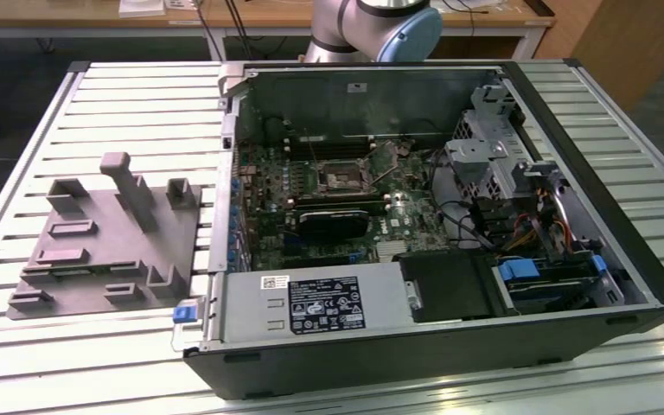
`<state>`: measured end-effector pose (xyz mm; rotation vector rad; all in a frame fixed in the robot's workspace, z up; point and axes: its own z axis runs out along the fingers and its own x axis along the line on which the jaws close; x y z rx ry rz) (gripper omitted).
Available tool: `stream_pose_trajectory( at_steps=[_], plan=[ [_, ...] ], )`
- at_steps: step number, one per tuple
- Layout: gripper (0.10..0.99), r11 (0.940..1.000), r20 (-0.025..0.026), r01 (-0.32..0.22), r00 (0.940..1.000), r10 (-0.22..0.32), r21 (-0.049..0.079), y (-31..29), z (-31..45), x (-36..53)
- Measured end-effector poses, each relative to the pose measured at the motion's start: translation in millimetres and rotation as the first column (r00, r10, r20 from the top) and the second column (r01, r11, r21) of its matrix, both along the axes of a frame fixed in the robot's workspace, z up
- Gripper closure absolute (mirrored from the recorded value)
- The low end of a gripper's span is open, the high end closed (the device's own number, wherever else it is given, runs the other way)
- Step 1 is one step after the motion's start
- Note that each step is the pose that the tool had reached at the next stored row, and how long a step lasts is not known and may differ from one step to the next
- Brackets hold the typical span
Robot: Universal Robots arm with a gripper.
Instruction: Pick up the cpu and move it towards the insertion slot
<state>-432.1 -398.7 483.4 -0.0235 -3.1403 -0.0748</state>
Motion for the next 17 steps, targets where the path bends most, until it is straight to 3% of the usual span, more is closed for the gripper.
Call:
stream_pose_trajectory(
  at_steps=[14,17],
  plan=[
    [0.545,1.0,-0.0001,0.003,1.0,-0.003,0.0,0.1,22.2,0.1],
    [0.545,1.0,-0.0001,0.004,1.0,-0.004,0.0,0.1,22.7,4.8]
  ],
)
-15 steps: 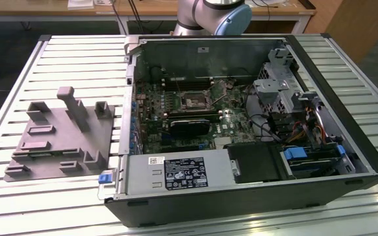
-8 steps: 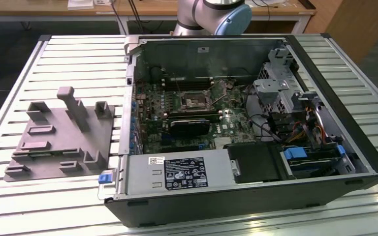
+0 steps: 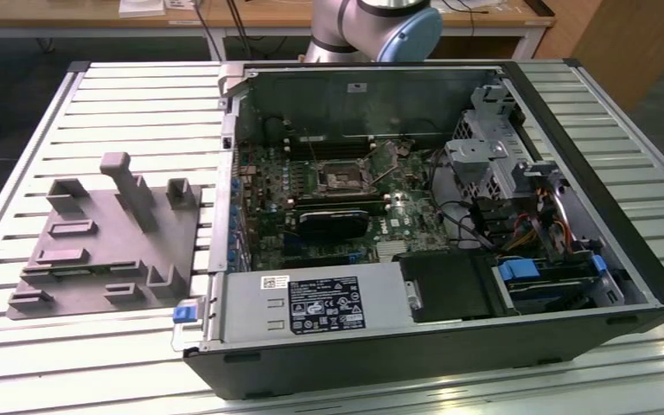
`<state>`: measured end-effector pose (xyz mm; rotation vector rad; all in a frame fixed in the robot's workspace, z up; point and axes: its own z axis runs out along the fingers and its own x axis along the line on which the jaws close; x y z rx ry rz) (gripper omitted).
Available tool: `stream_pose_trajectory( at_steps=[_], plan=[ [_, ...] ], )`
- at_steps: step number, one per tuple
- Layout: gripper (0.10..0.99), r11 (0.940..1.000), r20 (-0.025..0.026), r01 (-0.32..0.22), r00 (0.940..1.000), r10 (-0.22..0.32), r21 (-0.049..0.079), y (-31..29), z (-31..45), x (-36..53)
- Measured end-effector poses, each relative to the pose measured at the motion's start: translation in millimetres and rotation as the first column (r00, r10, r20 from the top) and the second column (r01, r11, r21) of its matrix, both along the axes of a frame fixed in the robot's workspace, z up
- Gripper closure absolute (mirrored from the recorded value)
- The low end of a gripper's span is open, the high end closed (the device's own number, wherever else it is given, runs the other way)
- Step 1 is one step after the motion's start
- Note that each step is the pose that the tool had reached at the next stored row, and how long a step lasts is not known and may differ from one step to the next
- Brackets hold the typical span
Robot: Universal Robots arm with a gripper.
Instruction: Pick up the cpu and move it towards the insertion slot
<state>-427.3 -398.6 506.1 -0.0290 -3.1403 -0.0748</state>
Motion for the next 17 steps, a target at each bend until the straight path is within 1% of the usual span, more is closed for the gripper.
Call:
stream_pose_trajectory(
  at_steps=[10,17],
  plan=[
    [0.545,1.0,0.0,0.0,1.0,0.0,0.0,-0.1,-1.9,28.6],
    [0.545,1.0,0.0,0.0,1.0,0.0,0.0,0.0,-3.5,46.8]
  ],
)
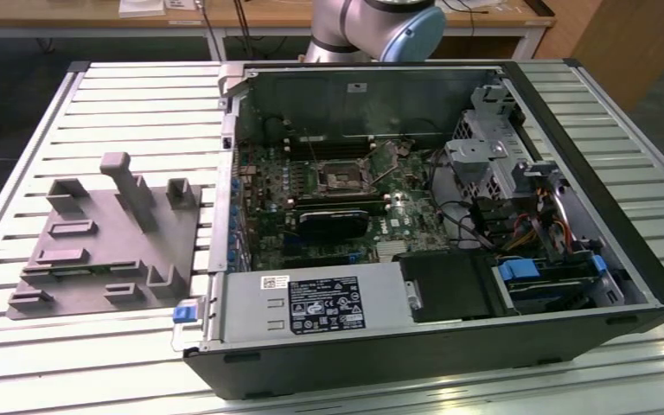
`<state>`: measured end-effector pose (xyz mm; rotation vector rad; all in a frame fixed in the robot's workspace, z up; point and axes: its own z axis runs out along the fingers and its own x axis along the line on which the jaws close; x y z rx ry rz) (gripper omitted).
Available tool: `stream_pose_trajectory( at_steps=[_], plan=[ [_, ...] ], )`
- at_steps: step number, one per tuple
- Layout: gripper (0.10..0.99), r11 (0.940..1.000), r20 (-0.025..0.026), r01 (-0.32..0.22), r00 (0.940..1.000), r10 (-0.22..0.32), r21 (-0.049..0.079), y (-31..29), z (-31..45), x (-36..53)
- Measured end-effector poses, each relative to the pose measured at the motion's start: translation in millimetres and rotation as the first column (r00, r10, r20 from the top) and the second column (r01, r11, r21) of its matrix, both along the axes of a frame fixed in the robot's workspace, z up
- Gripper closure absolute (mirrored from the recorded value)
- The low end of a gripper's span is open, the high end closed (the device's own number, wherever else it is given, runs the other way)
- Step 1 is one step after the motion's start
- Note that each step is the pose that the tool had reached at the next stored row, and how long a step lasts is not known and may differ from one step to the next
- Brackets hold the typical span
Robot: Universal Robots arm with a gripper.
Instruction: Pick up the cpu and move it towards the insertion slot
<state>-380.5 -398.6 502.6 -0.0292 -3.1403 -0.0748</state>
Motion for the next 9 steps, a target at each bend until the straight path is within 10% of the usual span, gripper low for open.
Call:
stream_pose_trajectory(
  at_steps=[9],
  plan=[
    [0.545,1.0,0.0001,0.0,1.0,0.0,0.0,0.1,-2.0,18.3]
  ],
)
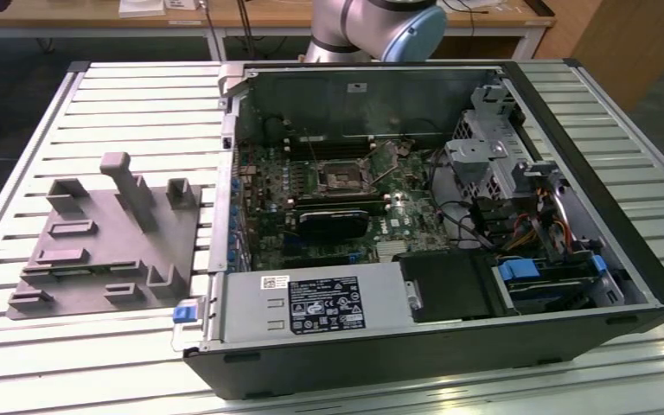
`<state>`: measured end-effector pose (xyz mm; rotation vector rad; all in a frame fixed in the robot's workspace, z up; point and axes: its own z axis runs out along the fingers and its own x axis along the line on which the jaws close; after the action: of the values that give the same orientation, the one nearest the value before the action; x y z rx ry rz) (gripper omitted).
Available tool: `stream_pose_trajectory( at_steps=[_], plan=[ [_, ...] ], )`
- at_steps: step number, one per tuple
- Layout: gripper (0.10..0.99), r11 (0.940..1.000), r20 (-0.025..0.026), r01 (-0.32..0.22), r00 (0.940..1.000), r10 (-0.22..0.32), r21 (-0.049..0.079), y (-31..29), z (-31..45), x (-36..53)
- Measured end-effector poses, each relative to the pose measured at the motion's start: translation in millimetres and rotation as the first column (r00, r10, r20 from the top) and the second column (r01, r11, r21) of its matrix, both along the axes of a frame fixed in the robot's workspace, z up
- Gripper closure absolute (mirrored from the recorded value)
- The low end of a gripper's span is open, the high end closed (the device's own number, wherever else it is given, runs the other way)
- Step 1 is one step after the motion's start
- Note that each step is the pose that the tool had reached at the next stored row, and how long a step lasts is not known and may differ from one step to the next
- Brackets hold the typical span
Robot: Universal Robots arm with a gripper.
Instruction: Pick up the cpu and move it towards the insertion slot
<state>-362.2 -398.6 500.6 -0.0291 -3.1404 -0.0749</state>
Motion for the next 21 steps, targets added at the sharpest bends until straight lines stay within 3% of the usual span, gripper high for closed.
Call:
stream_pose_trajectory(
  at_steps=[21],
  plan=[
    [0.545,1.0,0.0001,0.0,1.0,0.0,0.0,0.5,-3.0,27.8]
  ],
)
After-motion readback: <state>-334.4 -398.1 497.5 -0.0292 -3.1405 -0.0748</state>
